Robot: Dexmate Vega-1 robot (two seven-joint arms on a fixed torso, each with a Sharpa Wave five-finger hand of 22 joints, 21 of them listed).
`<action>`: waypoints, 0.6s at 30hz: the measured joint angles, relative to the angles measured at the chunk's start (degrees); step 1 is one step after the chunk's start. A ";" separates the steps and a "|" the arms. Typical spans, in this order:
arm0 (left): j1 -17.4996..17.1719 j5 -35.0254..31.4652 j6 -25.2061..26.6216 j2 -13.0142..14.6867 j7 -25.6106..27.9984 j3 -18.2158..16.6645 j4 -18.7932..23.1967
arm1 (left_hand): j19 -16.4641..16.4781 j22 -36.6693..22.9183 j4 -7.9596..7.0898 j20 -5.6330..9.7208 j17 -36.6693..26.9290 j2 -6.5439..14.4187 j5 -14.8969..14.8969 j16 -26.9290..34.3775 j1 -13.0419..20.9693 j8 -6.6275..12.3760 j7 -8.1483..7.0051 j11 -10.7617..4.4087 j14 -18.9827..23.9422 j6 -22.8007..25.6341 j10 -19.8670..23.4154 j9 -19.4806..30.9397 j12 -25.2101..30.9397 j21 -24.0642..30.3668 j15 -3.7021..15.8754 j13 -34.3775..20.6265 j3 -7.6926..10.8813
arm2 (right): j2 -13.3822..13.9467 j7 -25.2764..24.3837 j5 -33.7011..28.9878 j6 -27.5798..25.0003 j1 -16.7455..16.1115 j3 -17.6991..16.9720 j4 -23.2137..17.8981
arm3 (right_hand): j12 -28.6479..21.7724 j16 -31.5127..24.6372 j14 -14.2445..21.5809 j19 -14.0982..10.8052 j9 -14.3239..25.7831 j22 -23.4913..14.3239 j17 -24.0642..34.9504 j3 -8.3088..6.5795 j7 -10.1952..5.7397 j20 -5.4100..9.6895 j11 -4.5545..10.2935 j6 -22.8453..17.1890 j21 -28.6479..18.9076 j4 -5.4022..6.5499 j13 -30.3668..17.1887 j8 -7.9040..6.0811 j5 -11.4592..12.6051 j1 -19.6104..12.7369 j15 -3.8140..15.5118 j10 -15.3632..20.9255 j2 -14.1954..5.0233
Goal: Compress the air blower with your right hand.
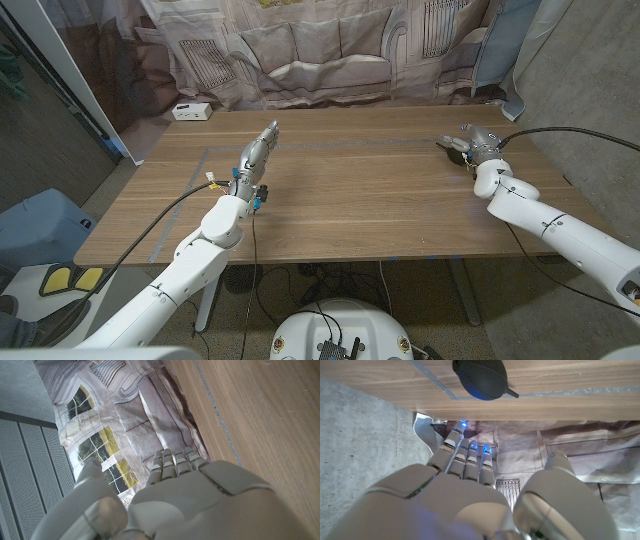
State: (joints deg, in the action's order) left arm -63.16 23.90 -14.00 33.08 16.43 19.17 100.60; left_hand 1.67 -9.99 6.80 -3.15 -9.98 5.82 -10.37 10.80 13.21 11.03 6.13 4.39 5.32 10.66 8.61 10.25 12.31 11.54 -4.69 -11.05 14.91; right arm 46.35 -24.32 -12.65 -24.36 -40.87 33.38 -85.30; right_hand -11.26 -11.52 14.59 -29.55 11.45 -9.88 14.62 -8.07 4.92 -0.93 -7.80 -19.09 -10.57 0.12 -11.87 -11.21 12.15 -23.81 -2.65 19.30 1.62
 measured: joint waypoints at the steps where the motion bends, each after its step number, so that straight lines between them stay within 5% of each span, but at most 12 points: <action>1: 0.01 0.01 0.00 0.02 -0.02 0.00 0.00 | 0.00 0.00 0.00 0.00 0.00 0.00 0.00 0.00 0.00 0.00 0.00 0.00 0.00 0.00 0.00 0.00 0.00 0.00 0.00 0.00 0.00 | -0.04 -0.33 0.22 0.41 -0.26 -0.25 -0.13 | 0.00 0.00 0.00 0.00 0.00 0.00 0.00 -0.08 0.09 0.00 -0.09 0.09 0.00 0.08 0.00 0.00 0.00 -0.01 -0.01 -0.09 0.01; 18: 0.44 0.16 0.29 0.44 -0.73 0.16 0.31 | 0.00 0.00 0.23 0.00 0.00 0.00 0.00 0.00 0.00 0.00 0.00 0.00 0.00 -0.01 0.00 0.00 0.00 0.00 0.00 0.00 0.24 | -1.29 -5.03 4.70 8.69 -4.52 -5.03 -2.03 | 0.00 0.00 0.26 0.29 0.11 0.00 -0.36 -0.08 0.39 -0.30 0.24 -2.11 0.00 0.07 0.01 -0.68 0.00 0.20 0.19 0.24 -0.21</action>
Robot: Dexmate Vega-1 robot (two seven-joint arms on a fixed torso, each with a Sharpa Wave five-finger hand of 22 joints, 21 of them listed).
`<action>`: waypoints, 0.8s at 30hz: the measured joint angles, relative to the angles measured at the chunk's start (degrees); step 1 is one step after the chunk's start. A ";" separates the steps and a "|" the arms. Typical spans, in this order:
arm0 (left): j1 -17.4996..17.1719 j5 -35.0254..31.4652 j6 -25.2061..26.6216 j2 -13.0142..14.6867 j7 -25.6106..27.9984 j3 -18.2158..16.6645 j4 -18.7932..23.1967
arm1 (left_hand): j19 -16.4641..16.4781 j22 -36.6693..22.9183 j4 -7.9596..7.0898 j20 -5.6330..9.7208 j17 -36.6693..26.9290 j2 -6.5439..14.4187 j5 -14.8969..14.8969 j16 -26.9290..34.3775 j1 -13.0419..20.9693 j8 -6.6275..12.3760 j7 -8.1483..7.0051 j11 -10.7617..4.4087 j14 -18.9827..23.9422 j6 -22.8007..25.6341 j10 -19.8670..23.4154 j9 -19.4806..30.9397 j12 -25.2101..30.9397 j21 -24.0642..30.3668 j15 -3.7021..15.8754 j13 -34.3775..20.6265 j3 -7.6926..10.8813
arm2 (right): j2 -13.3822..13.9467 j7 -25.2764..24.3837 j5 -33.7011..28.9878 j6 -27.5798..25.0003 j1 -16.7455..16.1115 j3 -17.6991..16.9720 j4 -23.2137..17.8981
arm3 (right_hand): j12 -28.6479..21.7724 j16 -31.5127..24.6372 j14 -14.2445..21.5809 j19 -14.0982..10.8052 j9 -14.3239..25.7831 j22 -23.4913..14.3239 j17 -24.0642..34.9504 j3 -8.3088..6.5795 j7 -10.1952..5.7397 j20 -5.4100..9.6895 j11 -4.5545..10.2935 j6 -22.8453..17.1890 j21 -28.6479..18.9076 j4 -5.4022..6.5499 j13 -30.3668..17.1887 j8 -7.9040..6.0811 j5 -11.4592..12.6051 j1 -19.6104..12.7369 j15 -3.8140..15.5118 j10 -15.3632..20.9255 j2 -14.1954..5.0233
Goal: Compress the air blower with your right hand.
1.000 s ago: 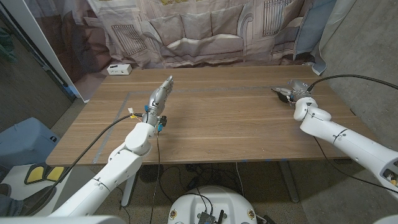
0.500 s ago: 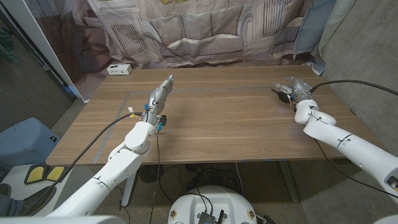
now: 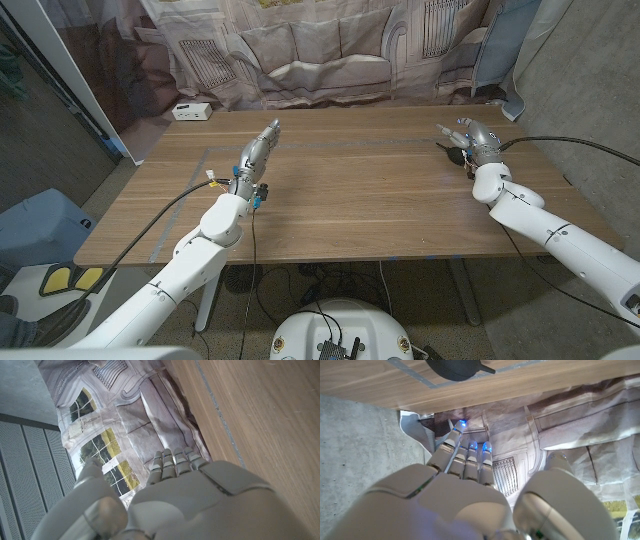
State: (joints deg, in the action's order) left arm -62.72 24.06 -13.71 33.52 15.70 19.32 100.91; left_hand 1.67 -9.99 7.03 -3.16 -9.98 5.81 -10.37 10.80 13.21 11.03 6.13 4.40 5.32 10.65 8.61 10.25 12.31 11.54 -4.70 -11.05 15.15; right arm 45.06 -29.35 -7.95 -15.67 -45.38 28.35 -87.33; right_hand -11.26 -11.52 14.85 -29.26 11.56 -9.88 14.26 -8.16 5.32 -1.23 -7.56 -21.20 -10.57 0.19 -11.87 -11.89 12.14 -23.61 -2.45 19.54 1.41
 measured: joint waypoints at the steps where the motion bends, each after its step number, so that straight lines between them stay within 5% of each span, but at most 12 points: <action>1: 0.07 0.01 0.01 0.00 -0.05 0.05 0.00 | 0.00 0.00 0.00 0.00 0.00 0.00 0.00 0.00 0.00 0.00 0.00 0.00 0.00 0.00 0.00 0.00 0.00 0.00 0.00 0.00 0.00 | -0.10 -0.38 0.51 1.02 -0.23 -0.30 -0.09 | 0.00 0.00 0.12 0.00 0.04 0.00 -0.12 0.00 0.00 0.00 0.00 0.00 -0.11 0.00 0.00 0.00 0.00 0.00 -0.12 0.00 0.00; 24: 1.38 -0.31 -0.06 -0.61 -0.46 0.84 -0.54 | 0.00 0.00 -0.01 0.00 0.00 0.00 0.00 0.00 0.00 0.00 0.00 0.11 0.00 -0.01 0.10 0.00 0.00 0.00 0.00 0.00 -0.01 | -2.30 1.23 10.63 19.78 -3.93 -5.55 1.34 | -0.66 0.00 0.51 -0.22 0.05 0.00 -0.43 -0.27 -0.21 0.21 -0.22 -1.02 -0.29 -0.28 0.01 -0.44 0.39 -0.01 0.11 1.25 0.00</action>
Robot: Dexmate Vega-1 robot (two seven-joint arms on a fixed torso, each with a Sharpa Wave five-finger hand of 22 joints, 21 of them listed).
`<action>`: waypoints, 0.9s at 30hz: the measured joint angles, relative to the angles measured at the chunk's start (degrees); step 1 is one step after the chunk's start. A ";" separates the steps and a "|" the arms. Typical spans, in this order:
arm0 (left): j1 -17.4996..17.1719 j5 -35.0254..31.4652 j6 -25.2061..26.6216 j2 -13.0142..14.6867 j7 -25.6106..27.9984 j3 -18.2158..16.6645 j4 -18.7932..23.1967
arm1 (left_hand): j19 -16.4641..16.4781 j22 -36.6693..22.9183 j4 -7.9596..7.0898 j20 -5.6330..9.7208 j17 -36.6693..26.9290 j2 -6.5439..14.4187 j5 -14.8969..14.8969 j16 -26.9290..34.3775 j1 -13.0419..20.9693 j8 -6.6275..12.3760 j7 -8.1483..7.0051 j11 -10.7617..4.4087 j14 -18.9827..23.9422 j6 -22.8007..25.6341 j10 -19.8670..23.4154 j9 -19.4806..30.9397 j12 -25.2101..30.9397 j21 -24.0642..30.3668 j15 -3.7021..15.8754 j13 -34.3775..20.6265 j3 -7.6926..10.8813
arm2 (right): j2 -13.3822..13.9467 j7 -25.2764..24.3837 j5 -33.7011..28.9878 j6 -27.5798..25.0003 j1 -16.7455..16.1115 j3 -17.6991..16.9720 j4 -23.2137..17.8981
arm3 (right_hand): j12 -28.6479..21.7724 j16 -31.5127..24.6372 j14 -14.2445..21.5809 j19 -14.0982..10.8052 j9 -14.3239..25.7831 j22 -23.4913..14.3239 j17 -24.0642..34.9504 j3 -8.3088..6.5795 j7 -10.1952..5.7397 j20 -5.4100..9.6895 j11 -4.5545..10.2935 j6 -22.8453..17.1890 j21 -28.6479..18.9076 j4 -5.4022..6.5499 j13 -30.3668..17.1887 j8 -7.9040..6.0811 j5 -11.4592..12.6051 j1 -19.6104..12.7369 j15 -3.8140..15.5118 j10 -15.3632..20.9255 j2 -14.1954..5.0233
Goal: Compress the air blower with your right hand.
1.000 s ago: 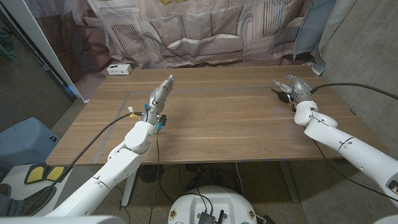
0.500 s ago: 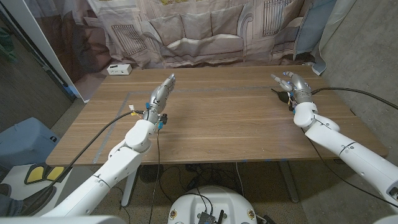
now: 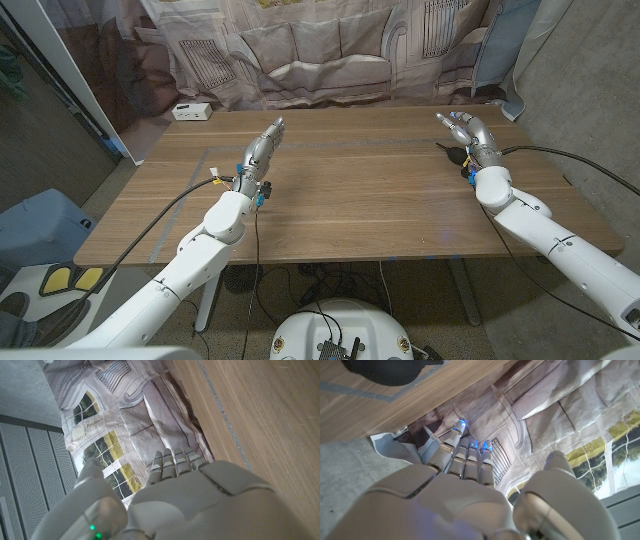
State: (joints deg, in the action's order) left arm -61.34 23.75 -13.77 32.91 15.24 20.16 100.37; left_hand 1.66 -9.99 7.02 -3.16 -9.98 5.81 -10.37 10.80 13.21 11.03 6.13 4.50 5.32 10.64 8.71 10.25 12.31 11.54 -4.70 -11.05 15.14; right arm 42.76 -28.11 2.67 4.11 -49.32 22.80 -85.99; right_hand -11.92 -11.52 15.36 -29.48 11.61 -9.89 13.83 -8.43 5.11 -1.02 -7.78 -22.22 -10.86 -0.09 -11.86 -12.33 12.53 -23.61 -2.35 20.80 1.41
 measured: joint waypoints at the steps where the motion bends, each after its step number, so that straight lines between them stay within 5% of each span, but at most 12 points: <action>1: 0.04 0.00 0.00 0.00 0.00 0.00 0.00 | 0.00 0.00 0.00 0.00 0.00 0.00 0.00 0.00 0.00 0.00 0.00 0.00 0.00 0.00 0.00 0.00 0.00 0.00 0.00 0.00 0.00 | 0.00 0.20 0.41 0.57 0.00 0.00 0.00 | 0.00 0.00 0.00 0.00 0.00 0.00 0.00 -0.07 0.00 0.00 0.00 0.00 0.00 -0.07 0.00 0.00 0.00 0.00 0.00 0.00 0.00; 27: 0.88 -0.33 -0.36 1.36 -0.48 -1.18 0.01 | 0.00 0.00 0.00 0.00 0.00 0.00 0.00 0.00 0.00 0.00 0.00 0.00 0.00 0.00 0.00 0.00 0.00 0.00 0.00 0.00 -0.01 | -6.24 13.19 16.83 15.29 -2.48 -4.46 3.93 | 0.00 0.00 -0.01 0.00 -0.01 0.00 0.01 -0.06 0.31 0.00 -0.22 1.57 0.00 -0.07 0.00 0.69 0.00 0.38 0.00 -0.24 -0.38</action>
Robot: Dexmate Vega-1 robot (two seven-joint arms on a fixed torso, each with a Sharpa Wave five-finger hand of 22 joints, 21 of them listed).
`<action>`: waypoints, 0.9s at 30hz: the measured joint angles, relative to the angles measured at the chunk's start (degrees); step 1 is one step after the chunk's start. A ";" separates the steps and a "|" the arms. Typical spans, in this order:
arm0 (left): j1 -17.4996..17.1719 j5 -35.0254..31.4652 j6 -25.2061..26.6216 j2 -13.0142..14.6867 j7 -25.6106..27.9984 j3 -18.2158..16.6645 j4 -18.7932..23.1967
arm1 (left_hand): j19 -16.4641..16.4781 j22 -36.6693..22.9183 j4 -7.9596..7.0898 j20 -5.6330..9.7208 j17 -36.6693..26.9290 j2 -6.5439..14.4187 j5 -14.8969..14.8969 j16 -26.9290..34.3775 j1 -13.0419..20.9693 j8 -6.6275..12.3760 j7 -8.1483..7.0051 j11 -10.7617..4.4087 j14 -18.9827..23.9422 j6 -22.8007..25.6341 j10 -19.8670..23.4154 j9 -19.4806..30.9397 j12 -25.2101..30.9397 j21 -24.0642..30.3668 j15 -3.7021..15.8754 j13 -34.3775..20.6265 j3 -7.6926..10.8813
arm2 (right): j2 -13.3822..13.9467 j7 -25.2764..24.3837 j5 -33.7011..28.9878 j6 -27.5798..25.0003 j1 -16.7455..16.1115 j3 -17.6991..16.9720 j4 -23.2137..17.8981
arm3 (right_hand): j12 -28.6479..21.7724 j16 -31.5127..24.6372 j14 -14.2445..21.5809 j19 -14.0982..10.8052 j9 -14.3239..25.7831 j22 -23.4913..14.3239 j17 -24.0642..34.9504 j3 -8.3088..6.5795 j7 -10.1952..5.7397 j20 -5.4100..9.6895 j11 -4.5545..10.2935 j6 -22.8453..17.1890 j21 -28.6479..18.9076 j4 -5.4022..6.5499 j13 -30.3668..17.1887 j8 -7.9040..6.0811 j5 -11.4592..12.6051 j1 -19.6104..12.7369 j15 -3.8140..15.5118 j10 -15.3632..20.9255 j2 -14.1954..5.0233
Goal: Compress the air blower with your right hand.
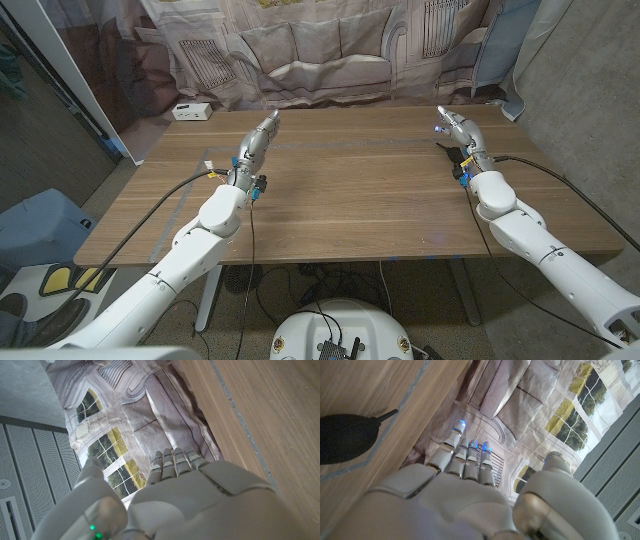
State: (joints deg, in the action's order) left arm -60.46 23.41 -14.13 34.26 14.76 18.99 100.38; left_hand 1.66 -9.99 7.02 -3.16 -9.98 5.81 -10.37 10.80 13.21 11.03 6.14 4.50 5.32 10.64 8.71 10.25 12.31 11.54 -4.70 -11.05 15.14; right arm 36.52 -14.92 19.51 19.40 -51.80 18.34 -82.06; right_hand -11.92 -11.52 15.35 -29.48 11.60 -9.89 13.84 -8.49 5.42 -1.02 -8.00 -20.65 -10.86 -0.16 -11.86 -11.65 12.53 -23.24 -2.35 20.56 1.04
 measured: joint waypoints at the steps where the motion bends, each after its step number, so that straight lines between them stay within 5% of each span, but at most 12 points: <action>1: 0.00 0.05 0.02 0.06 -0.05 -0.05 0.01 | 0.00 0.00 0.00 0.00 0.00 0.00 0.00 0.00 0.00 0.00 0.00 0.00 0.00 0.00 0.00 0.00 0.00 0.00 0.00 0.00 0.00 | -0.22 0.54 0.55 0.30 0.03 -0.03 0.09 | 0.00 0.00 0.00 0.00 0.00 0.00 0.00 0.00 0.00 0.00 0.00 0.00 0.00 0.00 0.00 0.00 0.00 0.00 0.00 0.00 0.00; 10: 0.53 0.36 -0.32 0.19 -1.00 -0.20 -0.85 | -0.07 0.00 0.00 1.28 0.00 0.00 0.00 0.00 0.00 0.00 0.00 0.13 0.00 0.00 0.13 0.00 0.00 0.00 0.00 0.00 0.00 | -1.68 7.23 6.68 2.33 0.60 -0.20 1.53 | 0.27 0.00 -0.94 0.78 -0.15 0.00 -0.28 0.00 0.41 0.47 -0.69 1.64 0.00 0.00 0.09 0.65 0.00 0.30 -0.93 -0.75 -0.30; 27: 1.63 1.45 -1.48 0.86 -3.35 -0.51 -2.53 | 0.12 0.00 0.00 1.56 0.00 0.00 0.00 -0.23 0.00 -0.24 0.00 0.75 -0.21 0.00 -0.14 0.00 -0.24 0.00 -0.21 0.00 0.00 | -4.59 19.08 15.60 4.39 2.89 0.59 6.47 | 1.12 0.94 -6.14 7.22 -0.42 0.00 -0.55 0.92 -0.08 0.60 -0.09 4.63 0.91 0.06 0.15 0.87 0.00 1.76 -1.09 -5.08 0.23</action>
State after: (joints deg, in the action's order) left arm -58.83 24.86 -15.61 35.12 11.41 18.47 97.84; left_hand 1.78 -9.99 7.02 -1.60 -9.98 5.81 -10.37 10.57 13.21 10.79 6.14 5.25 5.11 10.64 8.57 10.25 12.07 11.54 -4.91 -11.05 15.13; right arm 31.92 4.16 35.10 23.79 -48.90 18.93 -75.59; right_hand -10.80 -10.58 9.21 -22.26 11.18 -9.89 13.29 -7.56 5.34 -0.42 -8.09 -16.02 -9.95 -0.10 -11.71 -10.78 12.53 -21.48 -3.44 15.48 1.27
